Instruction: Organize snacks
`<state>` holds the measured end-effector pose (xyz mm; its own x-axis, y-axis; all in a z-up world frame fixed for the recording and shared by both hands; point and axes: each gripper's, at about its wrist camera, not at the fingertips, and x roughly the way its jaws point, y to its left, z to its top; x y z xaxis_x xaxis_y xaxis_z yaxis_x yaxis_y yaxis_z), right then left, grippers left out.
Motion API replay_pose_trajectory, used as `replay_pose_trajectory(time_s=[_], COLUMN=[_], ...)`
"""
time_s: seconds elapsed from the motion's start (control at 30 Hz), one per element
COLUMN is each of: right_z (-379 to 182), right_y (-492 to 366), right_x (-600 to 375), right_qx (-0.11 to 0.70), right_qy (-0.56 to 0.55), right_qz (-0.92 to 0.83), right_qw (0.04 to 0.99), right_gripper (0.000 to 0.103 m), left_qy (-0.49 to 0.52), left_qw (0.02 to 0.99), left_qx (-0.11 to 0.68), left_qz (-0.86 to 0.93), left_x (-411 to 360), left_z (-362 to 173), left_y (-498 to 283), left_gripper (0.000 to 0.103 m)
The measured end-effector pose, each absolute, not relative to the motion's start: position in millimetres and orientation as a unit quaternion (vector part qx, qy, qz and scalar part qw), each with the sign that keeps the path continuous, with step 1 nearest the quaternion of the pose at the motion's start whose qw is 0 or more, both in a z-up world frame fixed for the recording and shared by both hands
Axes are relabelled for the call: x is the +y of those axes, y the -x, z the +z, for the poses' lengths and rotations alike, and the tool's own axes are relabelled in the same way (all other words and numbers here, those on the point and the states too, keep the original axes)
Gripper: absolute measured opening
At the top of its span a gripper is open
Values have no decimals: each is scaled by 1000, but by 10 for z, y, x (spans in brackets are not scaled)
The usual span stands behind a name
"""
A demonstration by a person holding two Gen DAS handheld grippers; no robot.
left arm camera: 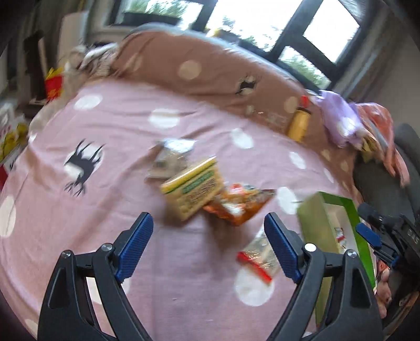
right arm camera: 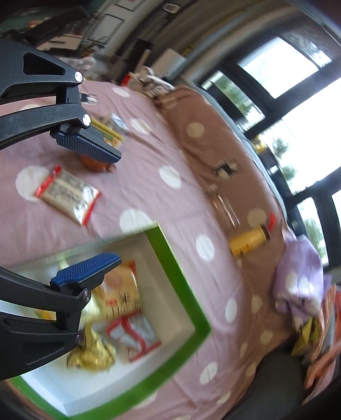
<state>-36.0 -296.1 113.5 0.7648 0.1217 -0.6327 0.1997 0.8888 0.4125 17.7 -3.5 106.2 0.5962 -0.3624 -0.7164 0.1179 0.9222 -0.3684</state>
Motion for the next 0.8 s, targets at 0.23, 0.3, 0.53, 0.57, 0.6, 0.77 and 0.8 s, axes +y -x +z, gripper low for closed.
replay_pose_trajectory(time_s=[0.23,0.3,0.53,0.57,0.6,0.77,0.8], right_z=[905,926,998,961,907,560,488], right_y=[-249,-401,-1066,-1156,-1243,-1608,-1664], right_x=[-2331,-2126,-1231,-1127,-1023,-723,-687], right_qx=[429,446,479,482,484,508,511], right_qy=[-207,-177,-73,-62,-49,-28,-23], right_qz=[38,35,72,74,75,62,58], right_qw=[878,877,872,871,871,859,857], right_gripper=[71,71,71,71,71,71,71], left_qy=[159,155,175,182,184,174,177], left_qw=[863,858,847,845,845,850,849], left_qx=[471,486,501,502,502,497,497], left_qz=[-83,-66,-30,-29,-20,28,30], left_x=[358,414,701,742,778,946,964], left_z=[792,714,601,592,591,607,602], left_y=[-380,-435,-510,-510,-508,-483,-484], left_gripper=[87,87,87,87,87,87,87])
